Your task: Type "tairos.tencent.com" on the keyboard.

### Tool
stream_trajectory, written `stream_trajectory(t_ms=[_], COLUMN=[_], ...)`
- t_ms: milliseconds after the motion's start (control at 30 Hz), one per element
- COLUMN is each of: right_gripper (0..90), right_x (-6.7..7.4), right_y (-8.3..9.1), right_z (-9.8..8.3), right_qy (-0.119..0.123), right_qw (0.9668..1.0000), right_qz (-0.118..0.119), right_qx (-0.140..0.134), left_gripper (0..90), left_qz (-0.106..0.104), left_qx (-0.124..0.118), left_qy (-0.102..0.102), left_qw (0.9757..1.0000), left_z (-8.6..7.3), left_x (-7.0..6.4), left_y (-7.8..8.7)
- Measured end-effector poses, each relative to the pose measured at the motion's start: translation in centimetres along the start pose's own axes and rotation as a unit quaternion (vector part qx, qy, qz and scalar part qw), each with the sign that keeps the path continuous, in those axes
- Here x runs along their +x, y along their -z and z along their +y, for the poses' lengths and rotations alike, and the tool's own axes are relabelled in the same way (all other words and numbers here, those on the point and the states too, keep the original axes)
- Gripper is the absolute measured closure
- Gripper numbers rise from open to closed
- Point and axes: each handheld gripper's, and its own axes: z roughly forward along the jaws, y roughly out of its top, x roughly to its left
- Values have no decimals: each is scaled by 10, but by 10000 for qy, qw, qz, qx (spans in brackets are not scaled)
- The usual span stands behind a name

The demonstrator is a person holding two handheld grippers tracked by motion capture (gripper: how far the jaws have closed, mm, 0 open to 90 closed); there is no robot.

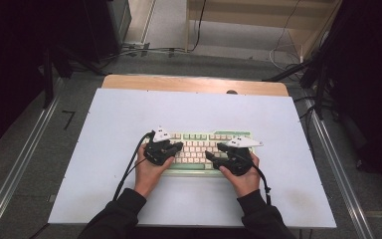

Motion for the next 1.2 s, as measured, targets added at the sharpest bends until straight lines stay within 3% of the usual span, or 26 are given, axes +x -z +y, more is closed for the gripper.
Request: stream_trajectory(t_ms=[200,667,900,1200], right_gripper=[400,400,400,400], right_x=[0,1,3,3], right_y=[0,-2,-4,-5], right_z=[0,1,3,3], right_qy=[-2,23,47,69], right_qw=[10000,10000,10000,9999], right_qz=[-4,36,75,97], right_qx=[2,17,8,20], left_gripper=[900,900,900,900], left_qz=[4,-118,-57,128], left_qx=[72,-144,-256,-195], left_qy=[-39,61,192,237], left_qw=[10000,9998,9995,9994], left_z=[0,2,2,-2], left_x=[-1,-2,4,12], left_y=[-1,11,19,23])
